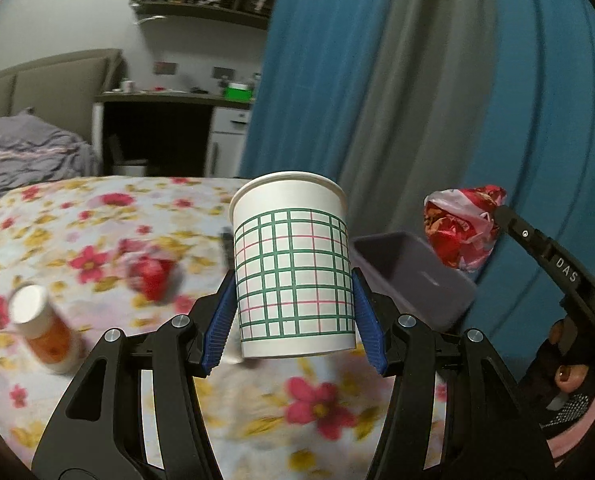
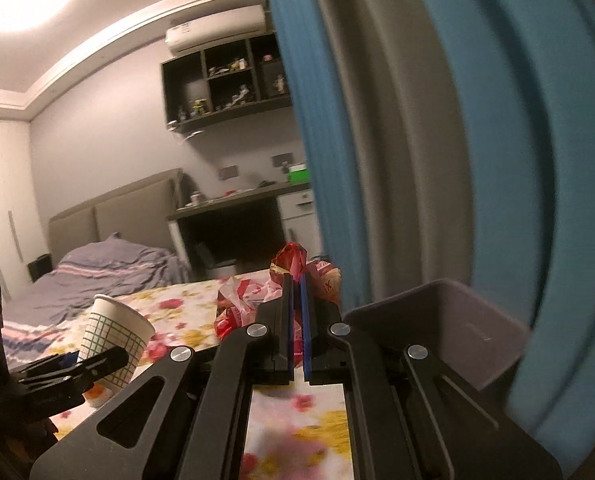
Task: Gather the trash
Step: 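Carry the checked cup and red bag over the grey bin and release both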
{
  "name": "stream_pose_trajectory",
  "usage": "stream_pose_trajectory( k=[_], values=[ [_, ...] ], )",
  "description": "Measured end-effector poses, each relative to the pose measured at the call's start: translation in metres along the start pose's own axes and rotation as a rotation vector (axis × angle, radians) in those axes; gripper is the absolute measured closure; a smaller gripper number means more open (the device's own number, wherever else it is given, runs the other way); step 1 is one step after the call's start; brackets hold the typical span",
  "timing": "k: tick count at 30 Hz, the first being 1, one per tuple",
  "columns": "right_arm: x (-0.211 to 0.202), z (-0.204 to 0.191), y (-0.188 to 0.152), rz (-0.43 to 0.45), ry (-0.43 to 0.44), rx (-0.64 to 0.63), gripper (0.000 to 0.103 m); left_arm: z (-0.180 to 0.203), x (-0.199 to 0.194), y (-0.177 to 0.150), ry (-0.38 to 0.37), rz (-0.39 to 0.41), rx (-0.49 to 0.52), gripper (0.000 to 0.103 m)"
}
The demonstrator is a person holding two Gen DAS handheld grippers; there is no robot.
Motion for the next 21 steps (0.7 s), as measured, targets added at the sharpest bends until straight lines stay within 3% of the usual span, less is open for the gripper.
stream_pose_trajectory(
  k=[9,21],
  values=[
    [0.006,0.062,0.010,0.040,-0.152,0.016,0.099,0.081,0.052,0.029,-0.153,0.049,0.107,0.049],
    [0.031,0.099,-0.006,-0.002,-0.239,0.018,0.099,0.140,0.127,0.028,-0.291,0.002,0.143,0.049]
  ],
)
Point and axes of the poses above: each gripper's, at about its wrist camera, not at the fingertips, and x roughly the way its jaws point, z to its right, y to its top, the point moved 9 cm from there along x, roughly the way its jaws point, and after that the axes turned 9 degrees about x, right-handed, at the moved point
